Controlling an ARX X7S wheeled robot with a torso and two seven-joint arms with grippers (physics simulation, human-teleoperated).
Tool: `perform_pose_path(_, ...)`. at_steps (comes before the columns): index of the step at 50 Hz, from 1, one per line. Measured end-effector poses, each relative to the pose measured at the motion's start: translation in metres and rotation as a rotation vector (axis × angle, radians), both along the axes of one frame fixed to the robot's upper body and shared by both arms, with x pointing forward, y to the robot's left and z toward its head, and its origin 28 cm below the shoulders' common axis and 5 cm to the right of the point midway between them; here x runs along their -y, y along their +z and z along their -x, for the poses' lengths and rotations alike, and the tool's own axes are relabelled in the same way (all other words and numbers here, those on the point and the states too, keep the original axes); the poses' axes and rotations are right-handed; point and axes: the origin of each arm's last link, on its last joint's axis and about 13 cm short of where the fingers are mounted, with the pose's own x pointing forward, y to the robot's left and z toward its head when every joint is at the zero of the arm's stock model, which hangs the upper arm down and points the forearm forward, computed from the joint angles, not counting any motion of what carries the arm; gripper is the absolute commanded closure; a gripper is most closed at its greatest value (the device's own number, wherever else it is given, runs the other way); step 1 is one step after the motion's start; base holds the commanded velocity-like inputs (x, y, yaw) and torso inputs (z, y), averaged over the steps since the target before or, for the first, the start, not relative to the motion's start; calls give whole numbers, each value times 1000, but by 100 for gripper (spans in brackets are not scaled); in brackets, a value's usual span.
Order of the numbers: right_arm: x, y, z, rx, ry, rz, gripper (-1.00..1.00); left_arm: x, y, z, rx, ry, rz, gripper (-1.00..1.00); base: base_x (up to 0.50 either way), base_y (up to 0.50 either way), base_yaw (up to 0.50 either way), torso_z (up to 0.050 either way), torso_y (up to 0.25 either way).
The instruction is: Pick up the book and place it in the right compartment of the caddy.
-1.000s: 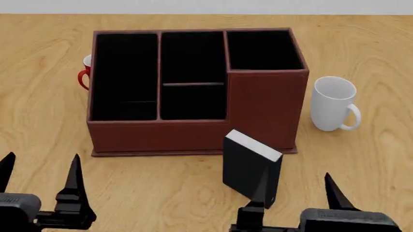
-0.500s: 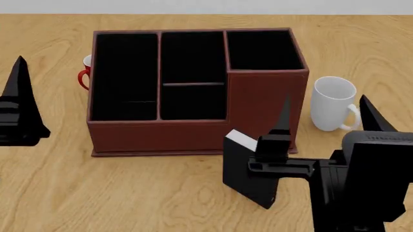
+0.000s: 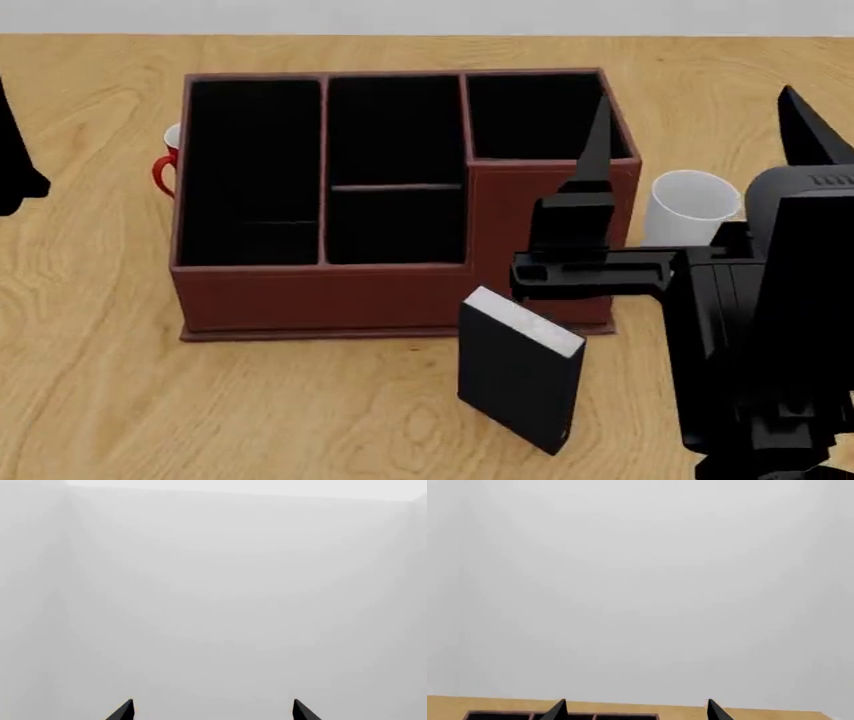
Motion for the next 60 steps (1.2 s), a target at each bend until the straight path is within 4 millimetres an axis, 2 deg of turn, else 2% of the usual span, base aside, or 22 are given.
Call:
perform_pose_path(16,-1,6,1,15,4,10,-100,0,2,1,12,3,2,-100,240,-26,0,0,0)
perform_pose_path(60,-5,6,-2,8,25,18,-100,-1,5,2,26,10,14,-100,220,-8,0,0,0)
